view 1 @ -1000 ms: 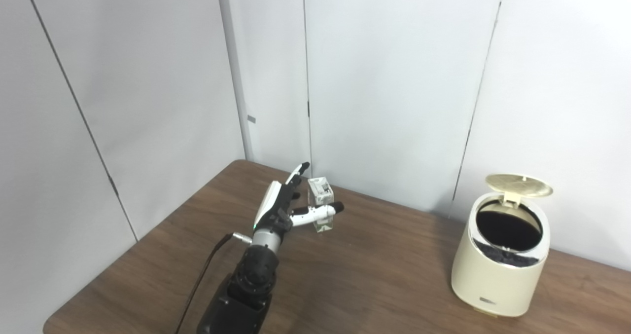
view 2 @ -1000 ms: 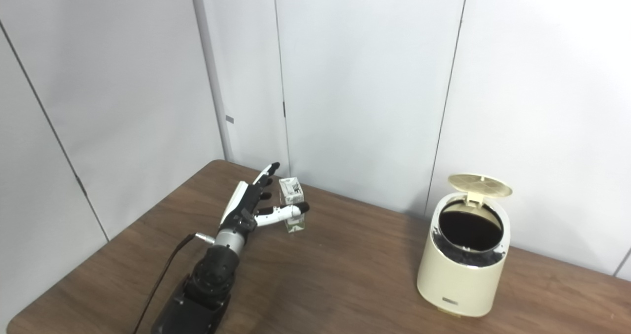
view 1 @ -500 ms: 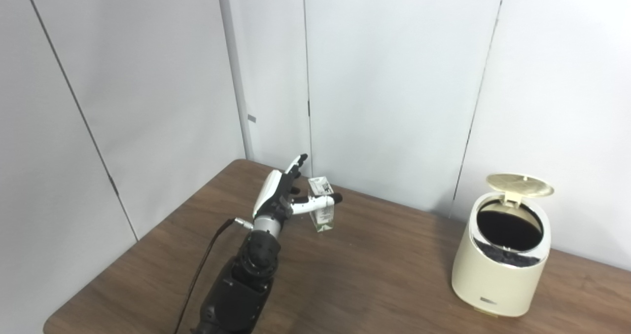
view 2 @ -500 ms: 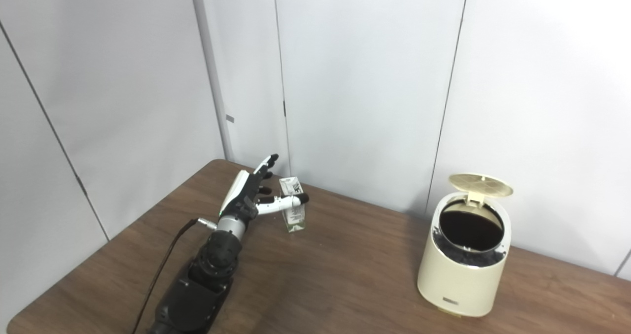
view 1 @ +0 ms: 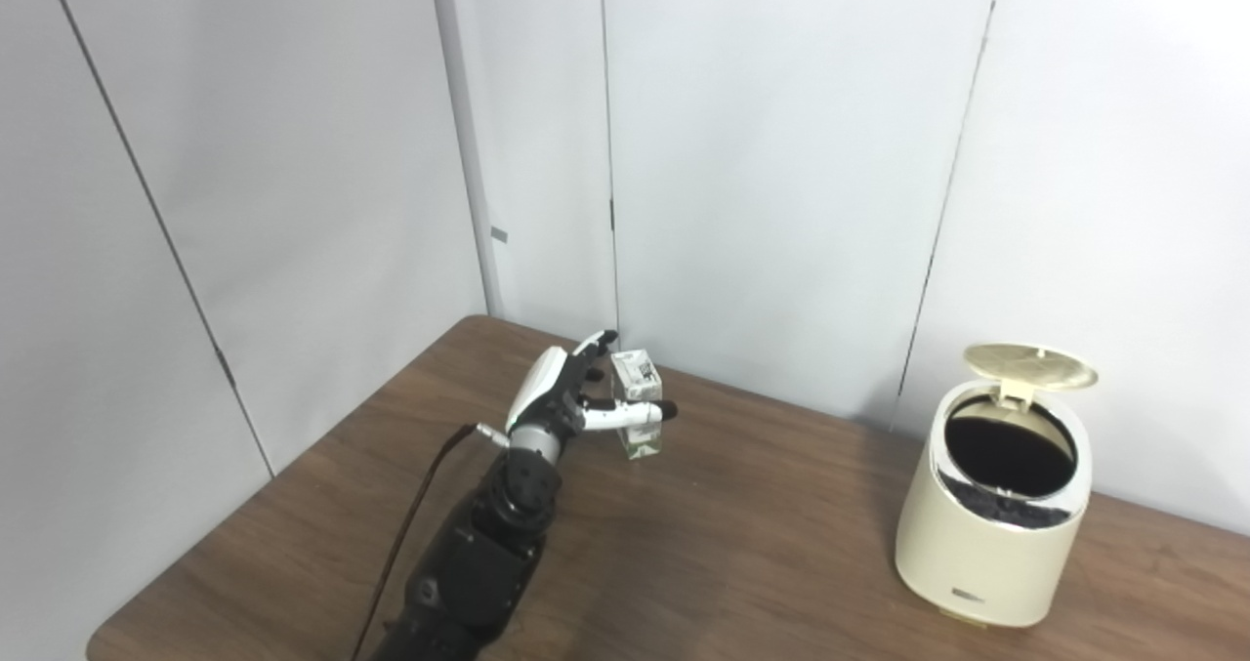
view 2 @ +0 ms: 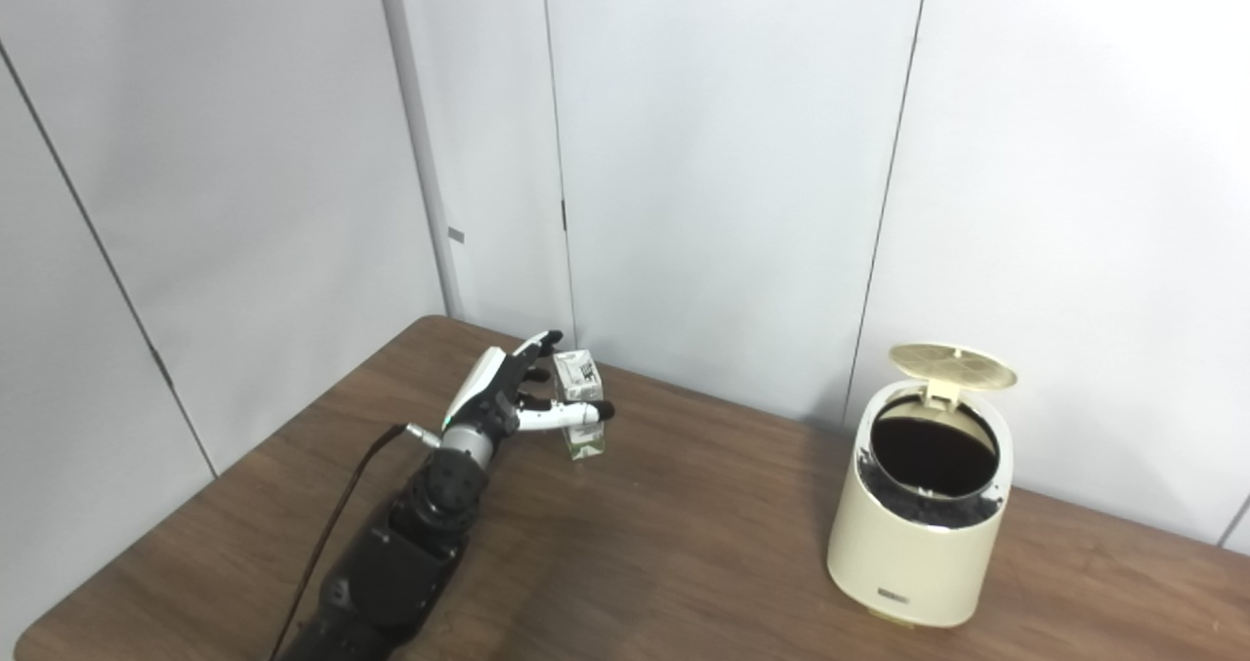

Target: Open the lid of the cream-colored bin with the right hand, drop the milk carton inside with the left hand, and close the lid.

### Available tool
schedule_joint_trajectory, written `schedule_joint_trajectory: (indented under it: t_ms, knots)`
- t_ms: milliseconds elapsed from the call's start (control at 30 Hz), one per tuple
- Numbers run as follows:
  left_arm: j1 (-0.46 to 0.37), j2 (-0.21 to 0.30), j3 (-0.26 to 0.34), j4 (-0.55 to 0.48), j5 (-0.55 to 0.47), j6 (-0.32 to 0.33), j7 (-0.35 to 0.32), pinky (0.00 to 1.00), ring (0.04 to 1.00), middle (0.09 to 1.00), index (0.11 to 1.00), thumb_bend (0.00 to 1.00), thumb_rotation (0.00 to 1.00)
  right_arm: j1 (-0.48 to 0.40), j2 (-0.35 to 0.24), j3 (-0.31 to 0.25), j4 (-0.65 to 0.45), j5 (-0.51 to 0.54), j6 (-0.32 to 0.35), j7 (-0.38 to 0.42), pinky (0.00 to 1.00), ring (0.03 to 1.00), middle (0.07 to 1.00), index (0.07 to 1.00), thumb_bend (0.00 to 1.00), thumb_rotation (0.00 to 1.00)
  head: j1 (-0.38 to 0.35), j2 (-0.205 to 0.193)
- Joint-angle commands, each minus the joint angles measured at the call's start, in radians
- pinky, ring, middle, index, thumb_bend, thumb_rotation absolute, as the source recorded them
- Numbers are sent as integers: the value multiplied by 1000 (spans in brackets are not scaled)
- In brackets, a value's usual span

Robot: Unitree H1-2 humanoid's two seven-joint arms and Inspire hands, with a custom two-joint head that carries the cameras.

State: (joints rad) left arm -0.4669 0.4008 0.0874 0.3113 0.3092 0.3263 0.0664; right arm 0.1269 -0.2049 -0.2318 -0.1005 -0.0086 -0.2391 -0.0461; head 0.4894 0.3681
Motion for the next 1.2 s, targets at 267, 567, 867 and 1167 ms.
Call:
schedule_joint_trajectory:
  t_ms: [267,567,867,1167]
  knots:
    - [-60,32,-27,66,13,-6,14,609,815,904,951,1000,337,29,5,-1,-14,12,-8,1,597,655,668,670,264,276,-12,3]
    - [-49,16,2,115,-16,-140,93,635,745,785,834,997,283,28,8,3,-16,1,3,-2,585,645,661,661,258,218,-20,0]
    - [-68,-73,126,206,-137,-379,244,560,620,620,619,843,43,32,8,12,-40,-19,35,0,589,648,667,659,248,213,-31,0]
    - [-126,-124,210,263,-198,-436,391,460,500,521,461,520,0,37,12,19,-52,-29,58,-1,582,643,667,651,251,180,-37,1]
